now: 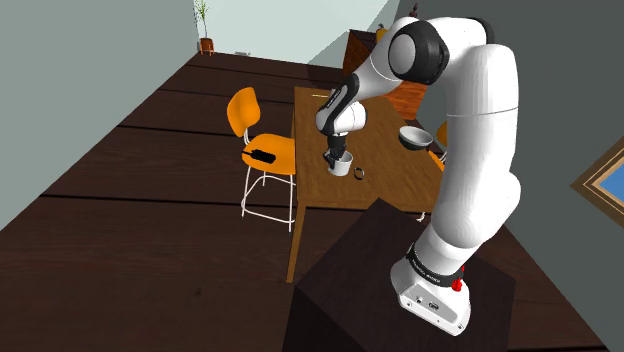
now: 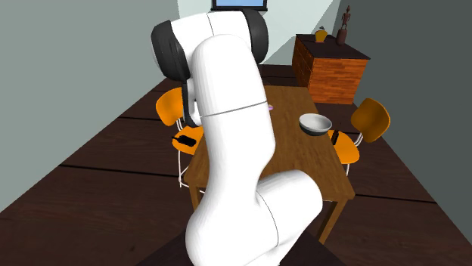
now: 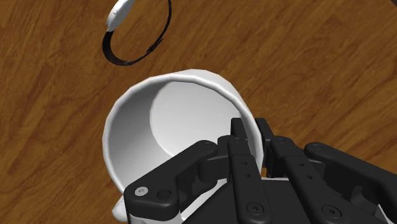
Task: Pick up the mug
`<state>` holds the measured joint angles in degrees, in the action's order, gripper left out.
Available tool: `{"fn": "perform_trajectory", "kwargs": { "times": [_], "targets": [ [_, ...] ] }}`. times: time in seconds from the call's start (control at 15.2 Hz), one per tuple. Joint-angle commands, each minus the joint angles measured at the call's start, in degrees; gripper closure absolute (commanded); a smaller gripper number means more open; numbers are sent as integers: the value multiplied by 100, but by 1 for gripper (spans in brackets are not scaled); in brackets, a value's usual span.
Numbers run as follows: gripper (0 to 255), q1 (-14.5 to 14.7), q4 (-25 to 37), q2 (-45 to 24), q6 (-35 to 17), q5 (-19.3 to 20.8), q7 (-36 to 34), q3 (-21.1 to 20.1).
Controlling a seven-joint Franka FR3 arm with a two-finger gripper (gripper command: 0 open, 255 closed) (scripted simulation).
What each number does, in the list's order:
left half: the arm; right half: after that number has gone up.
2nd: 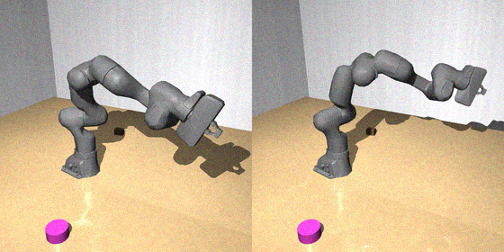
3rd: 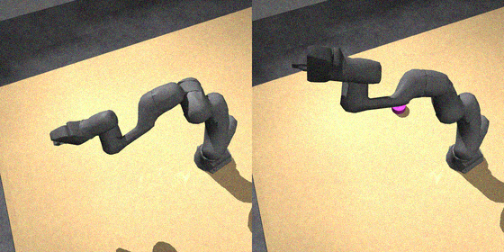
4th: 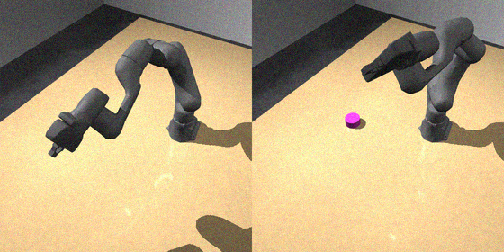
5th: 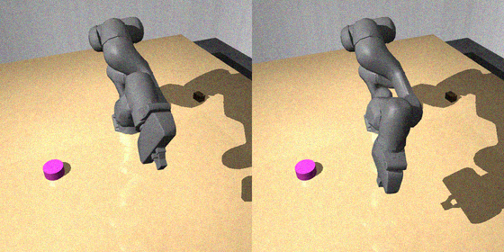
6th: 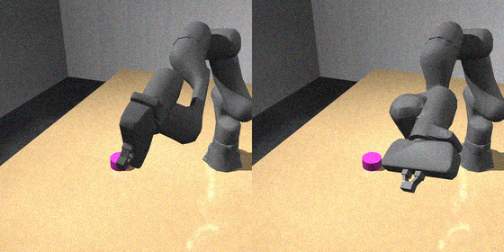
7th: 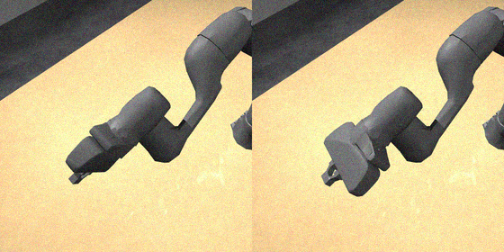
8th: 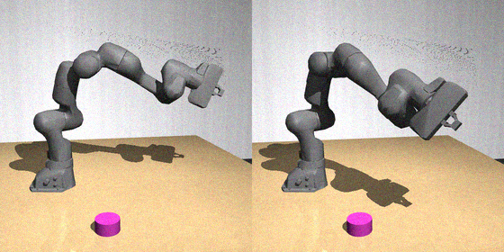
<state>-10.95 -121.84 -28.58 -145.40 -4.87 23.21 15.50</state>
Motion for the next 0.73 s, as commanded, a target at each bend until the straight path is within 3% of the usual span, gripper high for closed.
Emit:
{"fn": "perform_trajectory", "kwargs": {
  "times": [0.0,0.66],
  "targets": [
    [255,0,0,0,-1,0,0,0],
    [255,84,-48,398,342,132,-68,104]
  ]
}}
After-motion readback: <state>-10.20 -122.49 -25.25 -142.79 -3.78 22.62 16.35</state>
